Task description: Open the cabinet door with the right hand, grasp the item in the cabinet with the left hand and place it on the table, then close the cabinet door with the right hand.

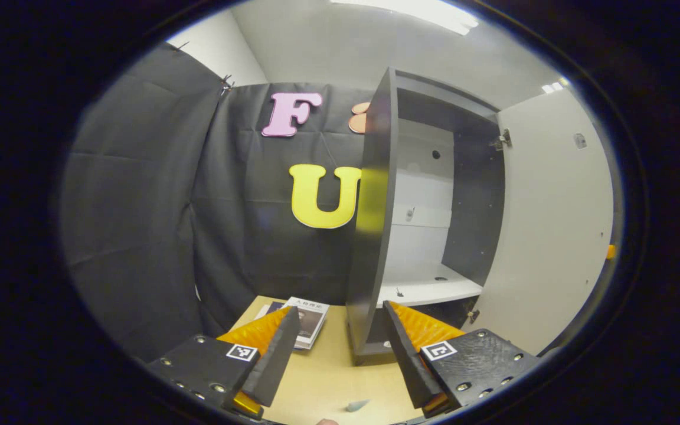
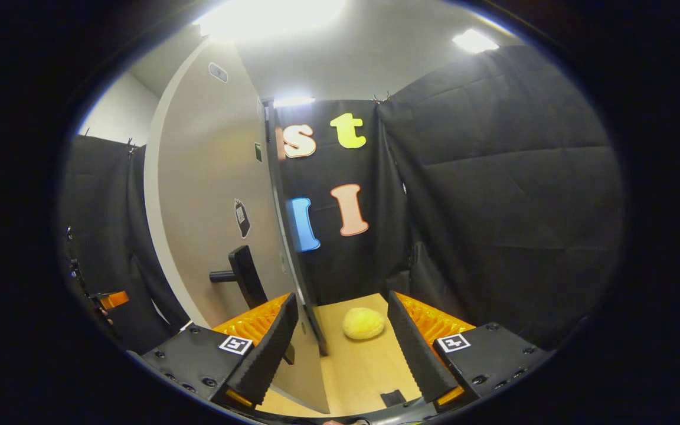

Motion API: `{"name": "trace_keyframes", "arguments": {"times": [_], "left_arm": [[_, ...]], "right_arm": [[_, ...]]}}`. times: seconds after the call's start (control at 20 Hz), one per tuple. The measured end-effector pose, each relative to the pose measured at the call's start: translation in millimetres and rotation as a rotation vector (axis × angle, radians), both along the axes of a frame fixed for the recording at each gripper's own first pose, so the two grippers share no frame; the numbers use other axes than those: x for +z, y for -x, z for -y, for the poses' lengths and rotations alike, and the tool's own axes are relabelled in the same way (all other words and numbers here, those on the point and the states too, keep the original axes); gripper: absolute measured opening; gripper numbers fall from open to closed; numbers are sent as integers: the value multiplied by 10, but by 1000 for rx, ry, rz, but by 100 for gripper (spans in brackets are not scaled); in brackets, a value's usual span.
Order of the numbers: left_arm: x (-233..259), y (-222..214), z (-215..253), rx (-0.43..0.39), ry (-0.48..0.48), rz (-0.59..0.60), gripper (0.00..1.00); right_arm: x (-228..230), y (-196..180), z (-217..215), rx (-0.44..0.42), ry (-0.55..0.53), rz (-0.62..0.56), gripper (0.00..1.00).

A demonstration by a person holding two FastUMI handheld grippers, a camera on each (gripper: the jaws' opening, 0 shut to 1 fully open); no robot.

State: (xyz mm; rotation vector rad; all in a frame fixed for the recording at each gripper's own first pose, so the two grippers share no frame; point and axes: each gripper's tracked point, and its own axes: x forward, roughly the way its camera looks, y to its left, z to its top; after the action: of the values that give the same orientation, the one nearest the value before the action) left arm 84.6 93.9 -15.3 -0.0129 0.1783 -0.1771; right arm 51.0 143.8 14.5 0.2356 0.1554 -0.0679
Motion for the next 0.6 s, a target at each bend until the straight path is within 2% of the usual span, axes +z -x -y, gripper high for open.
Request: {"name": "trace_keyframes", "arguments": {"times": [0.1,0.25,0.6], "left_arm": [[-51,-14,-17,9,-32,-6,84],[-189,-10,97,-26,-38,-40,85],[-237,51,162,-54,-53,-45,85]], "right_arm": [[-9,21,-166,42,-20,-7,97],[0,7,-386,104,-42,-18,98],[53,-64,-851,209,7,-21,97]]}}
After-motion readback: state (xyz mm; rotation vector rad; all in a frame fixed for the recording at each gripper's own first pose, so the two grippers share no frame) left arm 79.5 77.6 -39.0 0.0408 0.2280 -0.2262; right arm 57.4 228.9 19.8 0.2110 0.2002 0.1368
